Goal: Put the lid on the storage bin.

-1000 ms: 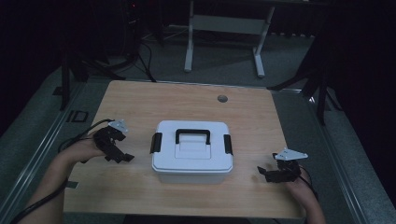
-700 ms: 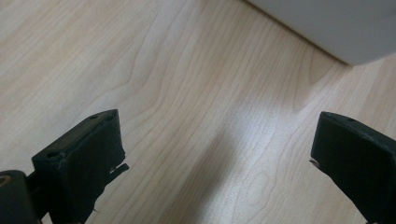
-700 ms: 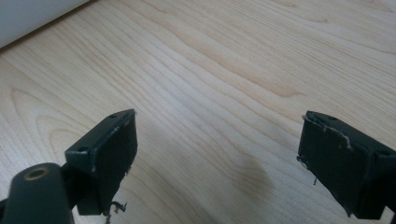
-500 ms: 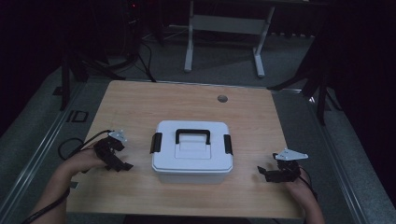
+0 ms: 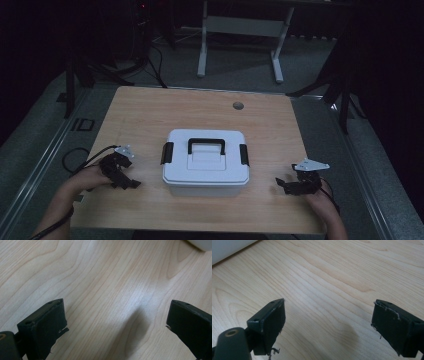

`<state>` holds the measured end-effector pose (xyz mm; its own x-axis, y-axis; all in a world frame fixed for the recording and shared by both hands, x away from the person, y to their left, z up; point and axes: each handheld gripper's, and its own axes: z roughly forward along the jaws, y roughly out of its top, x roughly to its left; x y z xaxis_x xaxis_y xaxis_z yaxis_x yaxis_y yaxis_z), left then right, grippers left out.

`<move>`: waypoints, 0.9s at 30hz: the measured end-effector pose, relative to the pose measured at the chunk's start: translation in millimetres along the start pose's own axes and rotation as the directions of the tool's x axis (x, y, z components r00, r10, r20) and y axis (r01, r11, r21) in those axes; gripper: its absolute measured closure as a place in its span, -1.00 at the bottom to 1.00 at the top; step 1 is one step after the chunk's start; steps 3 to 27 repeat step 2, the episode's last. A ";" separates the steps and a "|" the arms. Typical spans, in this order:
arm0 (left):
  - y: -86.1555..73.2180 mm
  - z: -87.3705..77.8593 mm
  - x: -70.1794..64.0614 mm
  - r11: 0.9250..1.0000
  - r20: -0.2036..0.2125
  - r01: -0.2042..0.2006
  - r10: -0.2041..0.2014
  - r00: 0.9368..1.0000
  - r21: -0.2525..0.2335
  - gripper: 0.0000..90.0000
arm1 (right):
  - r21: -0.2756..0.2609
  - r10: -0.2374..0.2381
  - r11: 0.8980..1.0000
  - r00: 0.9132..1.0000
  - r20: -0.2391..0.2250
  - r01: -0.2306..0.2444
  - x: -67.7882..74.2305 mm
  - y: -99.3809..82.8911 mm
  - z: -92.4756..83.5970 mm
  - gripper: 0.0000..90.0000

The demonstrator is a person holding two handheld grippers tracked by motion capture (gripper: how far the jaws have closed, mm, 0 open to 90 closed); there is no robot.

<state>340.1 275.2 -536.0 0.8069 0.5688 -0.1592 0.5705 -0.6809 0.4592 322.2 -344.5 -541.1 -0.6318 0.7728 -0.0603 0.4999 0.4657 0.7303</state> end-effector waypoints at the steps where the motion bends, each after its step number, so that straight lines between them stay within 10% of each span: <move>1: -1.5 0.2 0.7 1.000 -0.008 -0.001 0.001 1.000 0.003 -0.96 | -0.002 0.002 1.000 1.000 -0.001 -0.002 0.0 0.1 -0.1 -0.74; 27: -1.5 0.2 0.7 1.000 -0.008 -0.001 0.001 1.000 0.003 -0.96 | -0.002 0.002 1.000 1.000 -0.002 -0.002 0.1 0.1 0.0 -0.74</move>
